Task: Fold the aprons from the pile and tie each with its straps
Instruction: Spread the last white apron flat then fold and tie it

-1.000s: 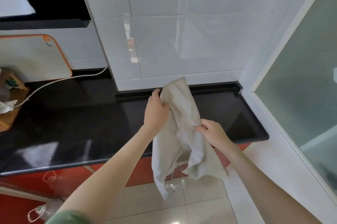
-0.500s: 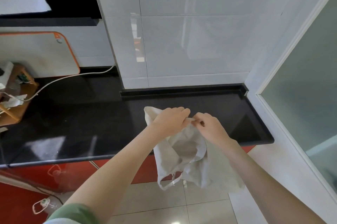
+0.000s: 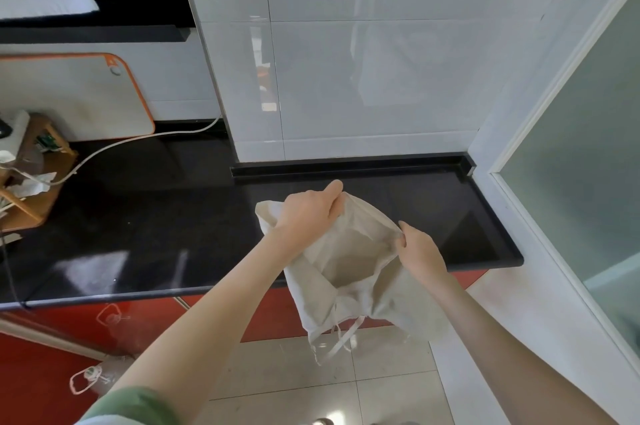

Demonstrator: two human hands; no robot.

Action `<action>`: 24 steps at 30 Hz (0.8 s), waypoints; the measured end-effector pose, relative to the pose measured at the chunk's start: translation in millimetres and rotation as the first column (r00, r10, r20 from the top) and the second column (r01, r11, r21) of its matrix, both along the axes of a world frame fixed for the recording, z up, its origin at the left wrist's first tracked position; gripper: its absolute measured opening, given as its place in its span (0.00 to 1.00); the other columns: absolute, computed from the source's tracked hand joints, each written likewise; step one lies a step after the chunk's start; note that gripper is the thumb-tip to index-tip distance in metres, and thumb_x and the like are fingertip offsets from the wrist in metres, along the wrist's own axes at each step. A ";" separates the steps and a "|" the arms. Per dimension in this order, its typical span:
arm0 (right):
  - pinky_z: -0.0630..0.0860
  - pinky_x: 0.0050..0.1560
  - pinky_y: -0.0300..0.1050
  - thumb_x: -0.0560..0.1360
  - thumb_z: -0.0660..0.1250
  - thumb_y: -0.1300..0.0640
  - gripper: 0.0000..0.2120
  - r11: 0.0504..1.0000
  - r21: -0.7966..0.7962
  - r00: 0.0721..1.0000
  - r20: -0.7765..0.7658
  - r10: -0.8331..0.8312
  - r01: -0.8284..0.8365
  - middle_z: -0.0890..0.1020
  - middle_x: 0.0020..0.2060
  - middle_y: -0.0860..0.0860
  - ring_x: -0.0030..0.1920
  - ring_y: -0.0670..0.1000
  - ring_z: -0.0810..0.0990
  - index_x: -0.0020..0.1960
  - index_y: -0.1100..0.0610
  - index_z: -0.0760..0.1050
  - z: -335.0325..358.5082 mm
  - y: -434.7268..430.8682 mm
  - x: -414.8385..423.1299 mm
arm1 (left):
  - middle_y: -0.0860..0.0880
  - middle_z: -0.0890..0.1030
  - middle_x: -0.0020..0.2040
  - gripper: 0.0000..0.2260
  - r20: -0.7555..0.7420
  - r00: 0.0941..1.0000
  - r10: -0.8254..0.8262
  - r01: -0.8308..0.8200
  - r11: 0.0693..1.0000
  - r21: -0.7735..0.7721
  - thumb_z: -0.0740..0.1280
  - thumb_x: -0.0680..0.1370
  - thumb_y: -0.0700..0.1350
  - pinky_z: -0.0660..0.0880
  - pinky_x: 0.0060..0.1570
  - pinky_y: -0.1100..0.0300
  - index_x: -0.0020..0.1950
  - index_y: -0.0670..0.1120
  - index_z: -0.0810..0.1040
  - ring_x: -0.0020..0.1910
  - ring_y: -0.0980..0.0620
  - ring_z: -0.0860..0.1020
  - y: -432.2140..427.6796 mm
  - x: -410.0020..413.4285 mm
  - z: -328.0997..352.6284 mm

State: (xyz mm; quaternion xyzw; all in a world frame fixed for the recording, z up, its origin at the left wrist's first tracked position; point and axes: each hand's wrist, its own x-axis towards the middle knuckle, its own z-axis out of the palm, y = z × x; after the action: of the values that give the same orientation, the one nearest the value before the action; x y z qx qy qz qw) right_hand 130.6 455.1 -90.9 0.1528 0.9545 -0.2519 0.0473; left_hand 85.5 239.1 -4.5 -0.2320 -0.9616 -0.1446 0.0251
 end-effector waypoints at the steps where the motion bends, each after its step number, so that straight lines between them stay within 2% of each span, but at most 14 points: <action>1: 0.73 0.59 0.52 0.83 0.51 0.59 0.21 1.000 0.018 0.999 0.035 0.020 -0.020 0.77 0.63 0.59 0.62 0.61 0.75 0.75 0.60 0.61 2.2 -0.3 -0.6 | 0.52 0.66 0.28 0.07 -0.006 1.000 0.021 -0.021 1.000 0.004 0.50 0.84 0.49 0.62 0.32 0.56 0.48 0.48 0.59 0.29 0.48 0.67 -2.1 -0.5 -1.2; 2: 0.72 0.60 0.52 0.84 0.50 0.60 0.22 0.997 0.046 0.995 0.086 0.055 -0.059 0.76 0.64 0.60 0.63 0.61 0.74 0.76 0.61 0.57 5.2 0.0 -2.5 | 0.52 0.66 0.28 0.07 0.001 0.999 0.035 -0.035 0.999 0.017 0.50 0.84 0.49 0.63 0.32 0.56 0.49 0.48 0.59 0.29 0.48 0.67 -4.4 -1.1 -2.5; 4: 0.71 0.61 0.53 0.83 0.50 0.62 0.20 0.989 0.080 0.982 0.151 0.109 -0.122 0.75 0.64 0.61 0.63 0.62 0.73 0.74 0.63 0.61 14.2 2.8 -7.7 | 0.52 0.66 0.29 0.07 0.065 0.997 0.032 -0.037 0.997 0.074 0.51 0.84 0.48 0.63 0.32 0.55 0.49 0.47 0.60 0.30 0.48 0.67 -9.7 -3.0 -4.7; 6: 0.73 0.59 0.54 0.80 0.52 0.65 0.17 0.991 0.066 0.989 0.104 0.109 -0.116 0.78 0.59 0.60 0.59 0.61 0.76 0.67 0.63 0.71 23.6 7.3 -12.2 | 0.50 0.67 0.30 0.06 0.174 0.985 0.008 -0.027 0.994 0.109 0.53 0.84 0.45 0.63 0.33 0.53 0.48 0.45 0.60 0.30 0.48 0.66 -15.5 -5.6 -8.2; 9: 0.74 0.56 0.49 0.80 0.54 0.65 0.13 0.997 -0.062 0.998 -0.038 0.048 -0.051 0.81 0.54 0.57 0.53 0.57 0.78 0.58 0.59 0.75 40.9 8.3 -15.5 | 0.48 0.65 0.30 0.04 0.282 0.959 0.011 -0.050 0.990 0.132 0.53 0.82 0.41 0.61 0.34 0.52 0.48 0.44 0.60 0.30 0.49 0.63 -19.4 -3.7 -12.7; 12: 0.74 0.53 0.46 0.80 0.61 0.50 0.10 0.972 -0.207 0.994 -0.012 0.110 -0.110 0.82 0.47 0.50 0.50 0.51 0.79 0.53 0.55 0.76 54.8 -3.9 -11.0 | 0.48 0.65 0.30 0.05 0.287 0.957 -0.026 -0.056 0.960 0.275 0.53 0.83 0.41 0.59 0.33 0.53 0.48 0.42 0.63 0.30 0.50 0.62 -12.9 5.7 -8.5; 13: 0.75 0.51 0.47 0.77 0.63 0.44 0.13 0.964 -0.224 0.986 0.046 0.160 -0.145 0.81 0.45 0.48 0.48 0.49 0.79 0.51 0.54 0.76 55.7 -9.6 -8.3 | 0.48 0.66 0.30 0.05 0.282 0.958 -0.044 -0.051 0.946 0.321 0.54 0.83 0.41 0.59 0.33 0.53 0.49 0.42 0.63 0.30 0.50 0.62 -9.5 7.9 -5.7; 15: 0.77 0.47 0.50 0.72 0.64 0.35 0.24 0.958 -0.180 0.958 0.142 0.248 -0.221 0.82 0.42 0.52 0.45 0.53 0.80 0.48 0.57 0.78 47.1 -19.2 -4.7 | 0.48 0.67 0.31 0.05 0.269 0.961 -0.070 -0.037 0.927 0.374 0.54 0.83 0.42 0.60 0.32 0.53 0.49 0.41 0.64 0.30 0.50 0.63 -2.9 9.5 0.1; 17: 0.77 0.46 0.50 0.72 0.62 0.32 0.30 0.948 -0.142 0.917 0.249 0.313 -0.285 0.84 0.45 0.56 0.46 0.56 0.82 0.50 0.59 0.81 33.3 -27.2 -4.1 | 0.48 0.66 0.30 0.06 0.236 0.968 -0.082 -0.029 0.902 0.432 0.54 0.83 0.42 0.59 0.31 0.54 0.49 0.41 0.64 0.29 0.51 0.62 2.3 9.4 5.0; 19: 0.77 0.51 0.48 0.74 0.60 0.31 0.29 0.936 -0.173 0.885 0.311 0.347 -0.307 0.84 0.51 0.54 0.50 0.53 0.81 0.58 0.54 0.80 27.3 -37.6 -2.0 | 0.49 0.66 0.30 0.06 0.212 0.974 -0.074 -0.047 0.857 0.513 0.55 0.82 0.42 0.59 0.30 0.56 0.46 0.42 0.64 0.30 0.51 0.61 6.9 9.6 10.3; 22: 0.71 0.58 0.47 0.76 0.61 0.35 0.29 0.906 -0.313 0.912 0.202 0.357 -0.285 0.79 0.61 0.48 0.59 0.53 0.78 0.73 0.47 0.65 33.6 -53.9 0.9 | 0.50 0.65 0.31 0.08 0.227 0.972 -0.066 -0.083 0.805 0.588 0.57 0.82 0.43 0.60 0.31 0.58 0.43 0.44 0.62 0.31 0.52 0.61 12.8 9.5 18.6; 23: 0.70 0.60 0.46 0.77 0.63 0.38 0.28 0.886 -0.391 0.928 0.169 0.333 -0.247 0.77 0.60 0.46 0.60 0.50 0.75 0.73 0.46 0.62 35.6 -58.7 1.0 | 0.50 0.65 0.31 0.08 0.236 0.969 -0.070 -0.087 0.800 0.594 0.57 0.81 0.43 0.60 0.31 0.60 0.43 0.45 0.62 0.31 0.53 0.60 13.6 9.9 20.2; 24: 0.70 0.58 0.43 0.77 0.65 0.42 0.24 0.861 -0.467 0.944 0.144 0.298 -0.200 0.76 0.57 0.44 0.58 0.46 0.74 0.70 0.45 0.64 36.3 -61.3 1.9 | 0.50 0.65 0.31 0.09 0.243 0.967 -0.078 -0.086 0.797 0.598 0.58 0.81 0.43 0.60 0.31 0.61 0.43 0.45 0.62 0.31 0.53 0.60 14.6 10.3 22.1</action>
State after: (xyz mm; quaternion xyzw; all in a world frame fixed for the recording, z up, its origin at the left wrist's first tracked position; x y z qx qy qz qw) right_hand 132.5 393.9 -54.5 0.0384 0.8722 -0.4380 0.2143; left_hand 95.8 253.7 17.6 -0.1892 -0.8608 -0.4718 -0.0260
